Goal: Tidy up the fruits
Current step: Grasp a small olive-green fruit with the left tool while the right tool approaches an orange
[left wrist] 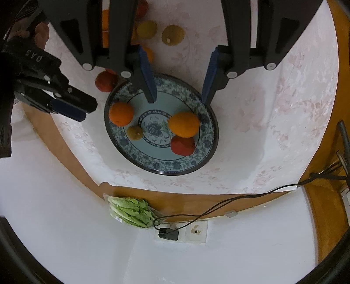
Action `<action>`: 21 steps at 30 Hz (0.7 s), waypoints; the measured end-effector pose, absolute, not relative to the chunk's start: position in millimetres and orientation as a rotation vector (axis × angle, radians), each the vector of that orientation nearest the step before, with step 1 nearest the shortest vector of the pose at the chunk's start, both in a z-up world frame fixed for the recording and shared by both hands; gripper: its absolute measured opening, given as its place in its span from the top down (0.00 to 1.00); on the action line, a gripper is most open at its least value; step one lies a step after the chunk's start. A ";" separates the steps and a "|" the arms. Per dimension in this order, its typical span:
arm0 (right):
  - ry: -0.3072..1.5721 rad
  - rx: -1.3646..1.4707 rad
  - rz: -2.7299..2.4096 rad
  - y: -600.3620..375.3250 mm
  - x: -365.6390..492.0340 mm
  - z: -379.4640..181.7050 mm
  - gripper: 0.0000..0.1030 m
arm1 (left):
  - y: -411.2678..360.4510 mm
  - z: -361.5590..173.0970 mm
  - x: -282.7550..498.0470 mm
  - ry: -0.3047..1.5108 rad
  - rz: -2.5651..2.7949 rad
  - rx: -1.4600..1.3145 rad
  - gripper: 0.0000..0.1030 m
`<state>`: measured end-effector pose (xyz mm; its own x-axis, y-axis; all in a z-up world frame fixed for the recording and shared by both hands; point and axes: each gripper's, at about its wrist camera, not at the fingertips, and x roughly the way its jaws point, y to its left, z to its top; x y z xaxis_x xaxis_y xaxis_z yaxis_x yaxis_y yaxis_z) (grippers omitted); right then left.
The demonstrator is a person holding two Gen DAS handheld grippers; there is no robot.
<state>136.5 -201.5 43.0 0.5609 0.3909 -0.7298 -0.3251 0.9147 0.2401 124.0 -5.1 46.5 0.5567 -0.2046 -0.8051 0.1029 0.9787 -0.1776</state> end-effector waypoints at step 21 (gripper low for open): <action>0.908 0.099 0.410 -212.2 94.9 43.1 0.58 | 1.2 44.5 83.5 0.985 -0.179 -0.125 0.55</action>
<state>94.9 -212.2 43.1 0.5437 0.3858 -0.7454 -0.3031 0.9184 0.2544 83.5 1.2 44.5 0.5399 -0.2070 -0.8159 0.0936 0.9780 -0.1862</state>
